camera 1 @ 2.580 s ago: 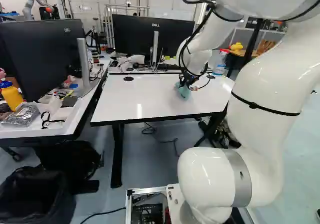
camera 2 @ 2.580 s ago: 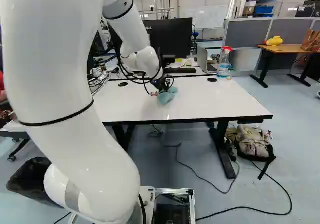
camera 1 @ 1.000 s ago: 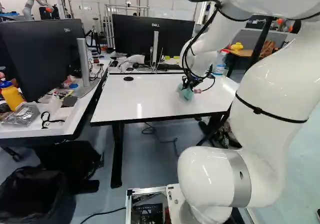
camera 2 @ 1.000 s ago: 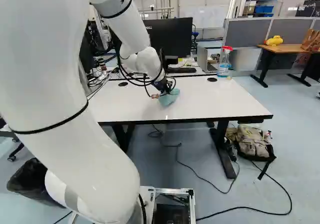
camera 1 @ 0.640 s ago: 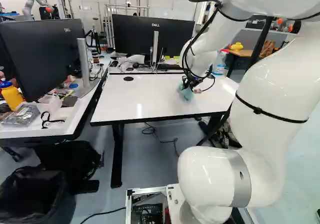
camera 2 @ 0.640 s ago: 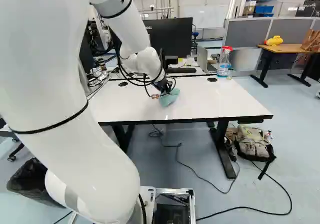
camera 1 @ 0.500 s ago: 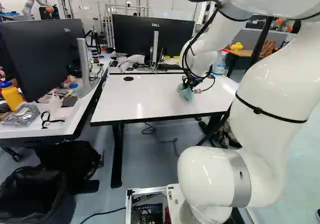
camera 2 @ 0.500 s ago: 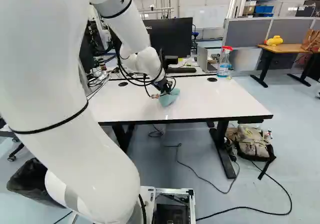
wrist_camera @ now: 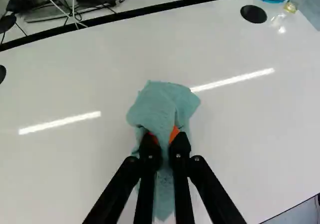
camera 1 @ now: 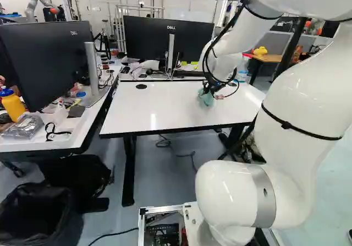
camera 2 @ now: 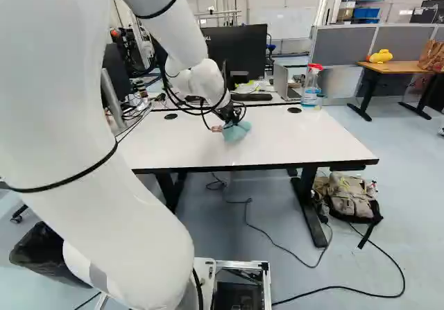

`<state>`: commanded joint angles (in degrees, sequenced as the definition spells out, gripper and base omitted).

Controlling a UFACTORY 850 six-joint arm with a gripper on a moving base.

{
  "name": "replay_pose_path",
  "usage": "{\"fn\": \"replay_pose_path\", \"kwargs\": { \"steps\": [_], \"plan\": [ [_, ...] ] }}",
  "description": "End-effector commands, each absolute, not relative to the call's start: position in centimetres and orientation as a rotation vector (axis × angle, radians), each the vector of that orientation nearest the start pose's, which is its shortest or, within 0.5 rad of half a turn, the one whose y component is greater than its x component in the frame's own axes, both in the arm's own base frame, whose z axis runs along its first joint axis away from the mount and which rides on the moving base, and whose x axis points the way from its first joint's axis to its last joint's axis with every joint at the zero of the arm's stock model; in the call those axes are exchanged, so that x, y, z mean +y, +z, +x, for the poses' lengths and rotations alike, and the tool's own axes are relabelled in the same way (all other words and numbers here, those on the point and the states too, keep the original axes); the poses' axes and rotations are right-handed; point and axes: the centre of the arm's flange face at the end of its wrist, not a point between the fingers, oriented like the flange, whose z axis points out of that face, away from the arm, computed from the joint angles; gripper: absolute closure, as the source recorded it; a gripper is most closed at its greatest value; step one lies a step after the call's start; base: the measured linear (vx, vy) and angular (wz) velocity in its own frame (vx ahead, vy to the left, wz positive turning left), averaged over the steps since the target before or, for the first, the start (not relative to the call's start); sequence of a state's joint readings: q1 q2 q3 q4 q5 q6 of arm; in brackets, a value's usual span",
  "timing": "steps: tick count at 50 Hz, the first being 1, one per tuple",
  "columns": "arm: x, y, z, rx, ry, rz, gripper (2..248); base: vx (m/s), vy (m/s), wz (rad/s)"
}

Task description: Clean the table with the green towel

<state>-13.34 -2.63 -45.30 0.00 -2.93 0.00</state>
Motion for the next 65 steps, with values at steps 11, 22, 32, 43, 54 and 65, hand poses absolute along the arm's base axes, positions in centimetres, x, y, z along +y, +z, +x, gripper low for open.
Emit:
{"fn": "replay_pose_path", "kwargs": {
  "steps": [11,22,32,43,54,65],
  "plan": [
    [-12.7,48.6,46.9,0.399,-1.135,-3.003,211,0.0,0.0,0.0],
    [-14.5,49.9,47.8,0.444,-1.182,-2.994,211,0.0,0.0,0.0],
    [-16.1,50.6,48.7,0.483,-1.208,-2.99,211,0.0,0.0,0.0],
    [-18.1,50.6,49.9,0.525,-1.215,-2.992,211,0.0,0.0,0.0],
    [-20.0,50.6,51.0,0.566,-1.223,-2.993,211,0.0,0.0,0.0],
    [-22.0,50.5,52.2,0.604,-1.233,-2.993,211,0.0,0.0,0.0]
  ]
}}
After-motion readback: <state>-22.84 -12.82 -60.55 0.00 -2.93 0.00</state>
